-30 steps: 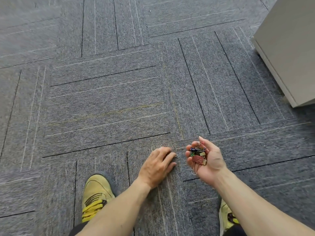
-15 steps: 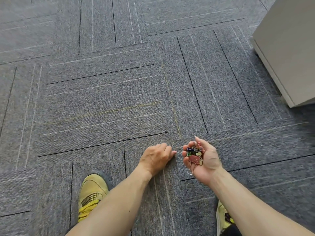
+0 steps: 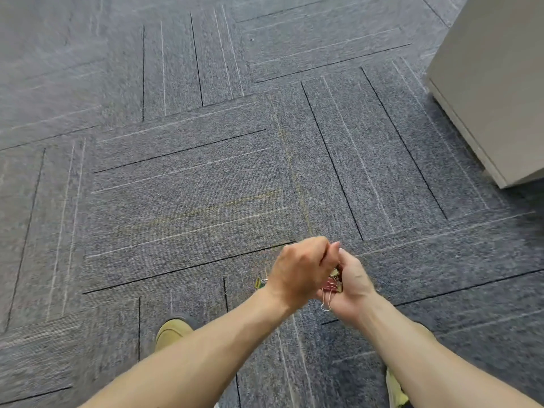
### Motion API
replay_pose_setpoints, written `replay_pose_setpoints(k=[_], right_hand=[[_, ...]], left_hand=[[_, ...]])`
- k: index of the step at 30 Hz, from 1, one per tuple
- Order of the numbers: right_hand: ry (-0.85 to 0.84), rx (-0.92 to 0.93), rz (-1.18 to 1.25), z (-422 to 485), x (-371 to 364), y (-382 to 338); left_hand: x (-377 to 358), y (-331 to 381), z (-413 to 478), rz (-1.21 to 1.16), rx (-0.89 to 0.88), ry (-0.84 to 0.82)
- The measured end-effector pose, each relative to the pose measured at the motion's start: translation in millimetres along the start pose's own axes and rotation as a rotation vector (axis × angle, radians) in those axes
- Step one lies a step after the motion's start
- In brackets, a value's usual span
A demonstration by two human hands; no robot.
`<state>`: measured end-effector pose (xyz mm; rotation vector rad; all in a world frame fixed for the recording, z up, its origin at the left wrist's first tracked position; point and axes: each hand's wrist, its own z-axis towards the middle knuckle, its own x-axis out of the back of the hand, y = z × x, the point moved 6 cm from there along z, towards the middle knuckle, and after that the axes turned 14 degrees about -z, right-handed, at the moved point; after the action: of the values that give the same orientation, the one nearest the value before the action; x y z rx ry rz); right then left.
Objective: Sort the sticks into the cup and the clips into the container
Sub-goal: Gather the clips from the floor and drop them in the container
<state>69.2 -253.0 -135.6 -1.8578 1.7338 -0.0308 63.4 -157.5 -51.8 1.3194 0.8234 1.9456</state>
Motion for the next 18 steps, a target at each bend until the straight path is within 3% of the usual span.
replay_pose_setpoints(k=[8, 18], right_hand=[[-0.027, -0.070, 0.174, 6.0, -3.1, 10.1], [-0.032, 0.020, 0.102, -0.9, -5.5, -4.3]], left_hand=[[-23.3, 8.8, 0.0, 0.135, -0.125, -0.058], [-7.6, 10.8, 0.9, 0.099, -0.127, 0.009]])
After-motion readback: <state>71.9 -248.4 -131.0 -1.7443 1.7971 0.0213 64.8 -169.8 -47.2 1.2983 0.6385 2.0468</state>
